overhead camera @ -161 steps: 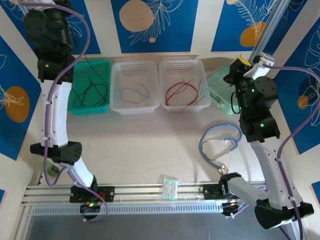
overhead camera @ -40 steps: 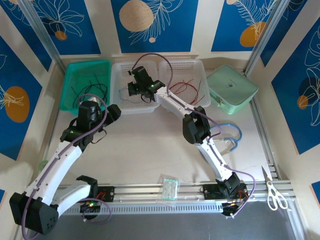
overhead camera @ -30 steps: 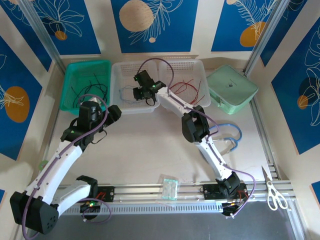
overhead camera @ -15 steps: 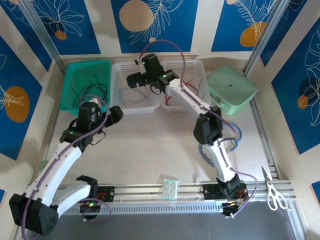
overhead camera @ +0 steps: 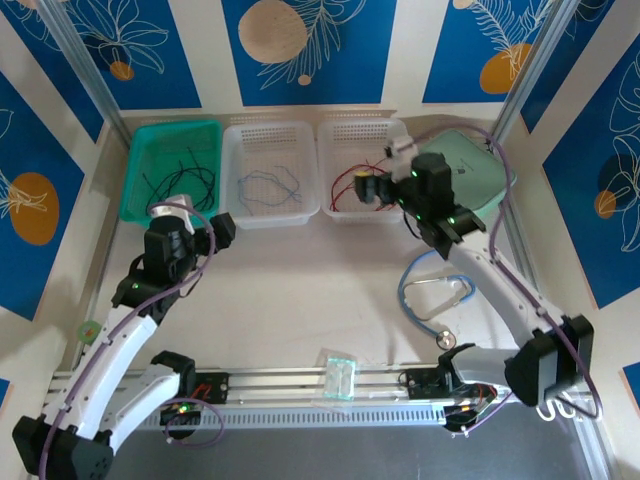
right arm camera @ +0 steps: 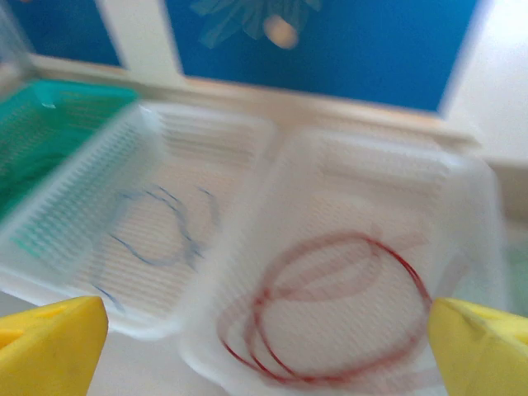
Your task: Untangle the cables
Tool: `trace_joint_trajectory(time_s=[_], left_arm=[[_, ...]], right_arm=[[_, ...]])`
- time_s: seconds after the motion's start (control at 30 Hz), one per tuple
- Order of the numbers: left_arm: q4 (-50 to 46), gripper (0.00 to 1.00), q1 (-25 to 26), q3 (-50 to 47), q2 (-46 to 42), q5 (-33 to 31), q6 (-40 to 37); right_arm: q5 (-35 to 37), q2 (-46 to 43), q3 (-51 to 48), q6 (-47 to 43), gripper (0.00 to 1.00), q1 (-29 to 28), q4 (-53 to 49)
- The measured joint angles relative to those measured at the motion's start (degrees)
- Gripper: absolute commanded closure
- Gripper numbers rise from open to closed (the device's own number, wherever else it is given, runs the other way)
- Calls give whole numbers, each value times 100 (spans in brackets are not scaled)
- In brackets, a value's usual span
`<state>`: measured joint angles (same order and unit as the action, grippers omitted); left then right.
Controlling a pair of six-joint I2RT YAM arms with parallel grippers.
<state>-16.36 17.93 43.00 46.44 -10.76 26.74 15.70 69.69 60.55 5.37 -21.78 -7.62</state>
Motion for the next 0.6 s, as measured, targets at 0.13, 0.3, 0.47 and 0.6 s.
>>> trace_joint_trajectory(time_s=[0.13, 0.3, 0.47, 0.6], left_arm=[[599, 0, 0, -254, 186, -48, -531], [1641, 1, 0, -968, 481, -98, -1300], [2909, 1, 0, -1878, 715, -470, -2098], [3912, 0, 0, -2218, 1060, -861, -2743]], right_arm=[[96, -903, -1838, 170, 1, 579, 632], [107, -1980, -3388, 214, 1, 1054, 1429], [81, -1969, -4201, 452, 1, 1891, 2332], [17, -1292, -4566, 658, 1, 2345, 2920]])
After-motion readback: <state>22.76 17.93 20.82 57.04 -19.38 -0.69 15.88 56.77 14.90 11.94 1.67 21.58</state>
